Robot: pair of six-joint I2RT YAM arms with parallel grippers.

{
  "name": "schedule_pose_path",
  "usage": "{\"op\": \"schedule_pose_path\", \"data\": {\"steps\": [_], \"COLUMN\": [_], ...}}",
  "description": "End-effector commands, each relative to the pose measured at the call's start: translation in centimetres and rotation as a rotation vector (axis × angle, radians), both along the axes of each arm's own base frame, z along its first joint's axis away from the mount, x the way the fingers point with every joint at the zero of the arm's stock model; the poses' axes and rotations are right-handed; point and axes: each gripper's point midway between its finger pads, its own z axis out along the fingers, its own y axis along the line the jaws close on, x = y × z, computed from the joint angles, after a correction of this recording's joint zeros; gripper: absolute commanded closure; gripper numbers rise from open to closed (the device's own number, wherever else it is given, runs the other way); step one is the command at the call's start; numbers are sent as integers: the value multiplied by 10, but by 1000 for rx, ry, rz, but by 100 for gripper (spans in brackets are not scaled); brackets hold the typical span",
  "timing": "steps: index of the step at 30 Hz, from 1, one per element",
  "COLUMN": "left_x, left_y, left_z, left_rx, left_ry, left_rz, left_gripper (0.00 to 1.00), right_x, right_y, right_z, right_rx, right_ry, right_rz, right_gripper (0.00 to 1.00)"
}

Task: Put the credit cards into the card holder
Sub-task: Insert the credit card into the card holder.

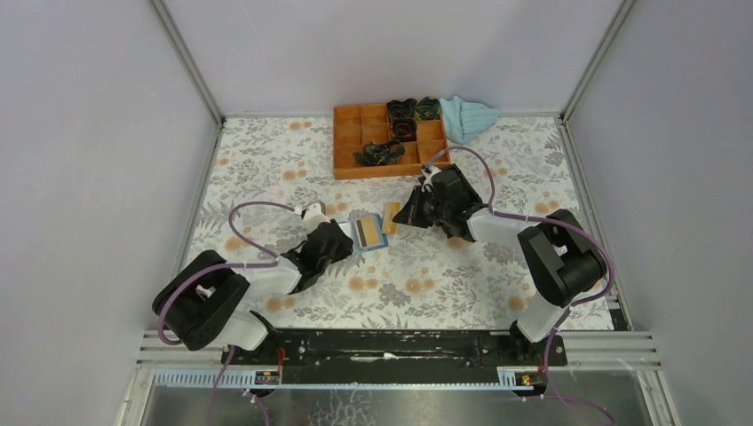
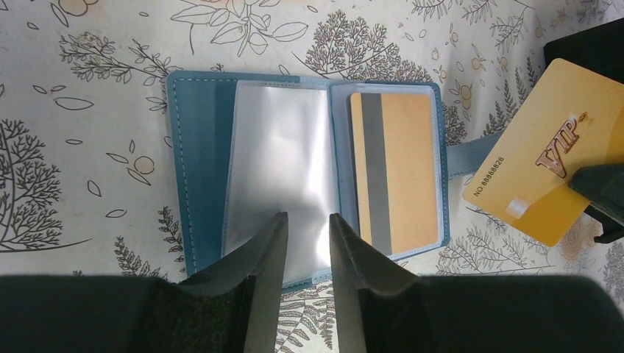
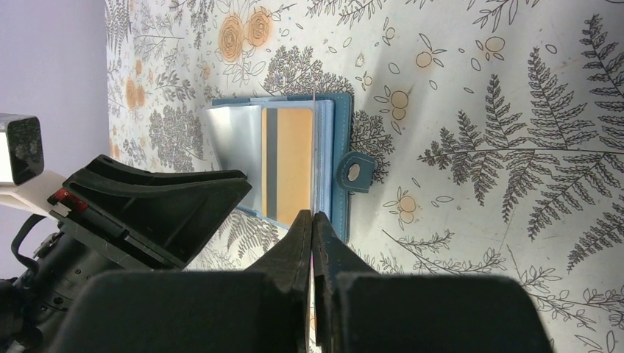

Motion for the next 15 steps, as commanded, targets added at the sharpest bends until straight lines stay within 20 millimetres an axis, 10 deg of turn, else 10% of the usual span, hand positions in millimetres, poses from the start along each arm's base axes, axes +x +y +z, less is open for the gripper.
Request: {"op": "schedule_pose_path", "data": {"steps": [1, 15], "left_x": [-27, -25], "left_y": [9, 8], "left_z": [-32, -31], "left_rx": [81, 88], "left_ry": [126, 123], "left_rz": [-30, -29], "left_gripper": [65, 65], "right_x": [2, -13], "right_y": [3, 11], "right_z": [17, -3], "right_rx": [12, 13], "right_ry": [-46, -6], "right_rz": [21, 51], "right_gripper": [100, 100]}}
